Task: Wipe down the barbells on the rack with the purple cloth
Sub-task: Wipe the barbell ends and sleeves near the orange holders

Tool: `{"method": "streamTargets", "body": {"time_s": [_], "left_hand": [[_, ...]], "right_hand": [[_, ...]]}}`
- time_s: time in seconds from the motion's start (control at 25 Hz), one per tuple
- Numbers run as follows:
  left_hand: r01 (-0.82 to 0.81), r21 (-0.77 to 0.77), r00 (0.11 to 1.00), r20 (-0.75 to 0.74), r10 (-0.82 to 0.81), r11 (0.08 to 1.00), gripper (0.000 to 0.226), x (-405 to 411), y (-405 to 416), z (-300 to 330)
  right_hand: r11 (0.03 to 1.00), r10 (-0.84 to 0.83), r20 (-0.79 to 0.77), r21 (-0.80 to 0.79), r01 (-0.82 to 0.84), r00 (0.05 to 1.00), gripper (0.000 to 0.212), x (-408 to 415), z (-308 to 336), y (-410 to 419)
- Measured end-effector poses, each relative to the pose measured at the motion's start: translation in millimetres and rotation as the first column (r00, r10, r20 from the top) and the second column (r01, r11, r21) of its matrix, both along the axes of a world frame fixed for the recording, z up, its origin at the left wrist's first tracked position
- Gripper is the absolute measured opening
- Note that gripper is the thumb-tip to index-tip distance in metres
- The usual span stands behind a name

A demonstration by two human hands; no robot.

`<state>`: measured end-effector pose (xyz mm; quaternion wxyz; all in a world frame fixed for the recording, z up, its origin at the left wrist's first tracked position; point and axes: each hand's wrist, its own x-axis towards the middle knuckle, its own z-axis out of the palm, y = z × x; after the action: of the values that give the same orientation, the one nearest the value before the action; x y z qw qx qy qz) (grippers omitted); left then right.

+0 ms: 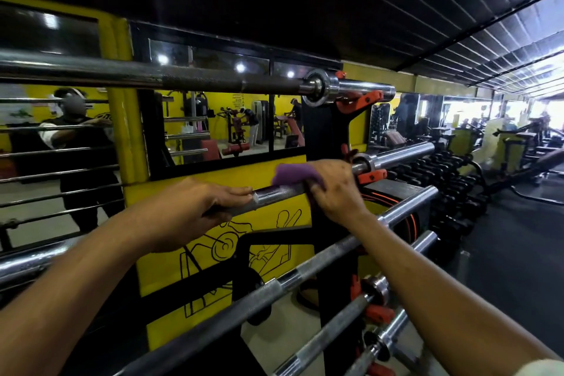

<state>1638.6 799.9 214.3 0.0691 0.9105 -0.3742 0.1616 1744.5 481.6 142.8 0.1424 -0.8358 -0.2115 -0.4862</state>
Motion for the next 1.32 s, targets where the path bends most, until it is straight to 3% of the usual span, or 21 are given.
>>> {"method": "streamTargets", "body": {"time_s": [0.2, 0.28, 0.4, 0.52, 0.6, 0.72, 0.88, 0.96, 1.04, 1.12, 1.16, 1.24, 1.28, 1.32], "left_hand": [[-0.007, -0.017, 1.000, -0.010, 0.006, 1.000, 0.055, -1.2, -1.3, -0.1], [-0.014, -0.042, 1.000, -0.013, 0.013, 0.999, 0.053, -1.6, -2.4, 0.3], [-0.017, -0.058, 1.000, -0.017, 0.016, 0.998, 0.052, -2.0, -3.6, 0.4], [-0.021, -0.040, 1.000, -0.001, 0.021, 0.999, 0.054, -2.2, -2.9, -0.7], [-0.011, -0.015, 1.000, 0.017, 0.011, 1.000, 0.057, -2.3, -2.4, -1.0], [-0.007, -0.010, 1.000, 0.010, 0.007, 1.000, 0.057, -3.9, -1.5, -0.9], [-0.016, -0.002, 1.000, -0.001, 0.016, 1.000, 0.056, -5.7, -1.6, -0.3], [-0.004, -0.015, 1.000, 0.000, 0.004, 1.000, 0.054, -5.5, -1.4, 0.1], [0.007, -0.025, 1.000, 0.002, -0.006, 1.000, 0.053, -4.7, -2.2, 0.0], [0.009, -0.031, 1.000, 0.006, -0.009, 0.999, 0.054, -4.2, -2.2, 0.1], [0.011, -0.031, 1.000, 0.006, -0.011, 0.999, 0.054, -3.7, -2.0, 0.5], [0.013, -0.025, 1.000, 0.002, -0.013, 1.000, 0.054, -3.3, -2.1, 1.1], [0.013, -0.025, 1.000, 0.001, -0.013, 1.000, 0.053, -3.4, -2.1, 0.9], [0.012, -0.028, 1.000, 0.001, -0.012, 1.000, 0.052, -3.9, -2.1, 0.7]], "right_hand": [[0.937, -0.195, -0.180, 0.255, 0.237, 0.964, 0.033, 19.3, 12.4, -23.9], [0.912, -0.220, -0.216, 0.301, 0.279, 0.951, 0.042, 13.5, 16.8, -5.4], [0.948, -0.171, -0.168, 0.242, 0.209, 0.971, 0.052, -3.1, 11.8, 37.6], [0.984, -0.062, -0.113, 0.160, 0.080, 0.992, 0.043, -31.9, 4.9, 78.3], [0.997, -0.004, -0.063, 0.071, 0.008, 0.998, 0.041, -40.1, 3.2, 74.5], [0.998, -0.013, -0.113, -0.057, 0.007, 0.993, 0.051, -27.9, 12.1, 39.9], [0.964, -0.168, -0.259, 0.159, 0.214, 0.951, 0.050, 10.4, 19.4, -21.1], [0.942, -0.117, -0.285, 0.271, 0.197, 0.951, 0.034, 15.3, 14.4, -28.6], [0.903, 0.003, -0.209, 0.421, 0.087, 0.978, 0.026, 0.5, 5.1, -11.1], [0.727, 0.173, -0.115, 0.684, -0.049, 0.978, 0.025, -34.9, -9.5, 17.2], [0.560, 0.239, -0.080, 0.825, -0.070, 0.968, 0.026, -52.2, -20.1, 28.6], [0.073, 0.400, -0.011, 0.997, -0.020, 0.916, 0.031, -83.3, -39.6, 43.9], [-0.165, 0.489, 0.059, 0.986, 0.026, 0.870, 0.037, -97.0, -46.4, 48.2], [-0.329, 0.548, 0.121, 0.941, 0.080, 0.828, 0.043, -108.2, -51.6, 50.0]]}}
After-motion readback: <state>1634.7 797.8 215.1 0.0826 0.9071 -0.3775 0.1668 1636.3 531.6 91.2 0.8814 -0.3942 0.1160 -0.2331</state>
